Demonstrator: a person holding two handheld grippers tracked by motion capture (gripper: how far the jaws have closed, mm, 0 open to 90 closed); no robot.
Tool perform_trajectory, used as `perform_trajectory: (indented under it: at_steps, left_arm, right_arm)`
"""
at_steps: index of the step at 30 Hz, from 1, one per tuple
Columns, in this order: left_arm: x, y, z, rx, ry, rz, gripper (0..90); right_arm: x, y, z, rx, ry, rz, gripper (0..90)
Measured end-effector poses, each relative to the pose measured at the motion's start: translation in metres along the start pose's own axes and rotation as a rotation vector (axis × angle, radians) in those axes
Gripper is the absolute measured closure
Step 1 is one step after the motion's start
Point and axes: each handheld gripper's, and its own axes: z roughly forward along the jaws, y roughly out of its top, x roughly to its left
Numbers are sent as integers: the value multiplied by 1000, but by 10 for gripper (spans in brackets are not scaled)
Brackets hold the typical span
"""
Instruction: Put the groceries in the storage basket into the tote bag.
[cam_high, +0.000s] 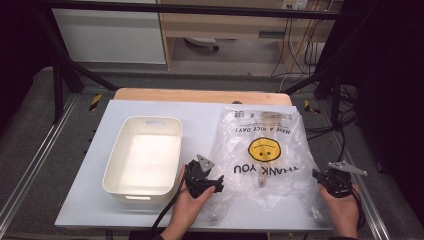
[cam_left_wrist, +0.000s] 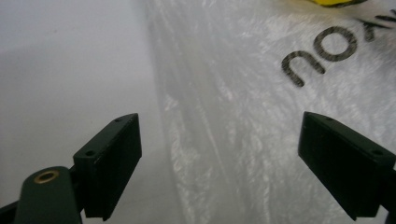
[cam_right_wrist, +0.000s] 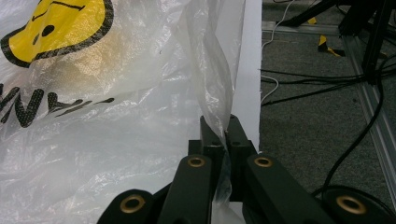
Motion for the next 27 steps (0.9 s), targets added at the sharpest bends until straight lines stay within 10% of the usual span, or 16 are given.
perform_trajectory:
  at_steps: [11,27]
  left_arm:
    - [-4,-17,-6,36,-42,-20,160]
    - [-20,-29,-22,14,-87,54,661]
  right_arm:
    - [5,0,-1,10,16,-13,900]
    - [23,0,-7,24,79,-55,900]
